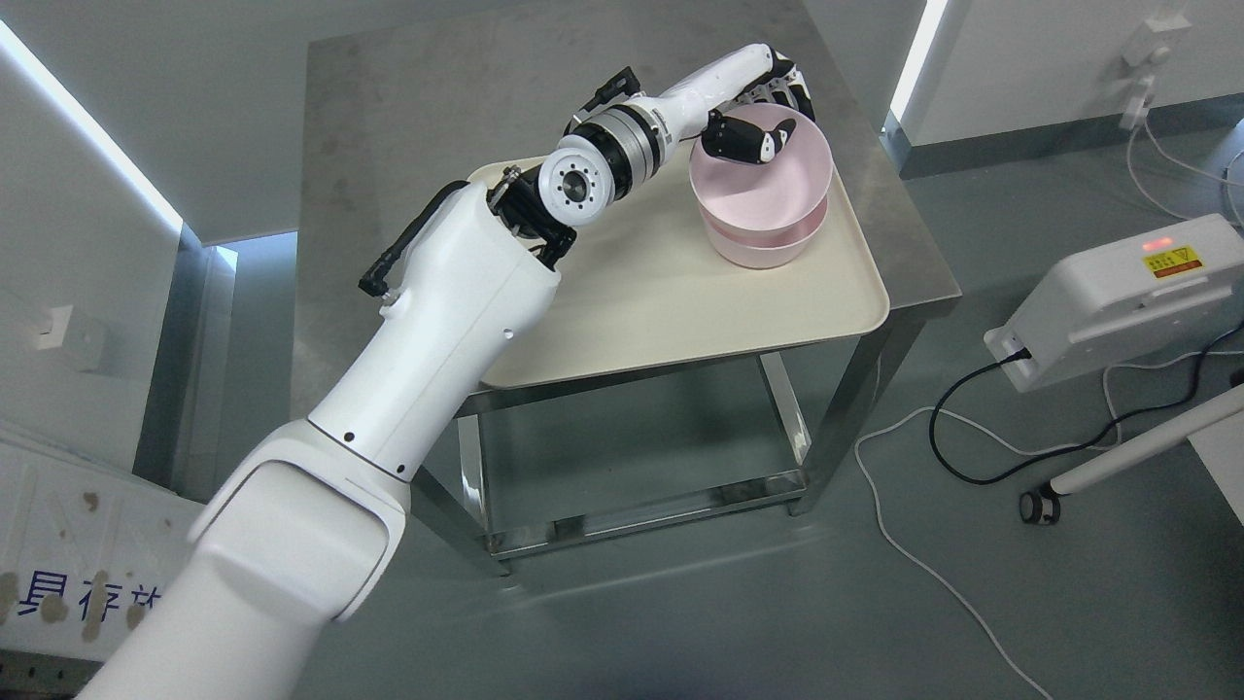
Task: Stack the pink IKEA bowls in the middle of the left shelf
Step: 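Lift the pink bowl and lower it into the other pink bowl, then release the stacked bowl and regrip the rim of the stack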
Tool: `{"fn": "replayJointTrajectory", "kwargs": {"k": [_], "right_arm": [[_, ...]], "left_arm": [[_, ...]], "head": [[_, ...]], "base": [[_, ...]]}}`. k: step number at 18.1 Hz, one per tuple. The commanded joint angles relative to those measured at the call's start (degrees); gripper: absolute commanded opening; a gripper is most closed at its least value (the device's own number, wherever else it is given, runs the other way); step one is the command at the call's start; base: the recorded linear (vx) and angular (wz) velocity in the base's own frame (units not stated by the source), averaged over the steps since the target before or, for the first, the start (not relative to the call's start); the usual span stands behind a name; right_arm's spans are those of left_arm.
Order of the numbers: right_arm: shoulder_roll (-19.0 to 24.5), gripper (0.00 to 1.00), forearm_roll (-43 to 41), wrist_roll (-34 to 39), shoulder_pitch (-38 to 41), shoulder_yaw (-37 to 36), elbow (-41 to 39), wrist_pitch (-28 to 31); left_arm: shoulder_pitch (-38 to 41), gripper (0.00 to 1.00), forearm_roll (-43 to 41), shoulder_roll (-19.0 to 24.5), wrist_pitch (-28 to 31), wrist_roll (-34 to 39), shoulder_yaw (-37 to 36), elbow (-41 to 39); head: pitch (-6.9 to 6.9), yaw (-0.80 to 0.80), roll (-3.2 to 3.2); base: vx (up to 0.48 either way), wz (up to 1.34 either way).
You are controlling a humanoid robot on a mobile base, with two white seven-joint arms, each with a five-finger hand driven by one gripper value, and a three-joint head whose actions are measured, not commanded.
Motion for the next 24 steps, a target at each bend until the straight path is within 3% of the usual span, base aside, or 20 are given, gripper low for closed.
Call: {"fn": "replayJointTrajectory", "kwargs": {"k": [1,4,5,7,10,13,14,18,22,24], "right_arm": [[-1.0,1.00,0.0,0.4,0.0,0.0,0.0,0.0],[-1.0,1.00,0.0,0.4,0.0,0.0,0.0,0.0],[-1.0,1.00,0.0,0.3,0.0,0.0,0.0,0.0],[-1.0,1.00,0.0,0.4,0.0,0.0,0.0,0.0],[-1.0,1.00,0.0,0.4,0.0,0.0,0.0,0.0],[-1.0,1.00,0.0,0.4,0.0,0.0,0.0,0.0],[-1.0,1.00,0.0,0.4,0.0,0.0,0.0,0.0],[-1.0,1.00,0.0,0.4,0.0,0.0,0.0,0.0],[-1.0,1.00,0.0,0.3,0.0,0.0,0.0,0.0],[-1.0,1.00,0.0,0.4,0.0,0.0,0.0,0.0]], "left_arm": [[-0.3,0.02,0.1,0.8,0.1,-0.7,-2.4,6.9],[-0.3,0.04,0.7,0.8,0.1,-1.7,-1.6,6.4],[-0.3,0.10,1.7,0.8,0.1,-1.6,-0.9,5.9],[-0.3,0.25,5.2,0.8,0.1,-1.5,0.4,3.3],[-0.3,0.41,10.6,0.8,0.1,-1.0,3.4,-0.8],[-0.2,0.78,10.8,0.8,0.0,1.3,7.0,-4.3],[0.3,0.82,10.9,0.8,0.0,1.2,9.6,-7.3],[7.3,0.83,11.1,0.8,1.7,-4.7,17.6,-24.2],[11.4,0.82,7.3,1.4,2.2,-9.9,15.2,-29.3],[13.6,0.82,1.7,6.5,2.5,-14.0,11.2,-29.6]], "head": [[0.00,0.00,0.00],[0.00,0.00,0.00],[0.00,0.00,0.00],[0.00,0.00,0.00],[0.00,0.00,0.00],[0.00,0.00,0.00],[0.00,0.00,0.00],[0.00,0.00,0.00],[0.00,0.00,0.00],[0.00,0.00,0.00]], "base": [[0.000,0.00],[0.000,0.00],[0.000,0.00],[0.000,0.00],[0.000,0.00],[0.000,0.00],[0.000,0.00],[0.000,0.00],[0.000,0.00],[0.000,0.00]]}}
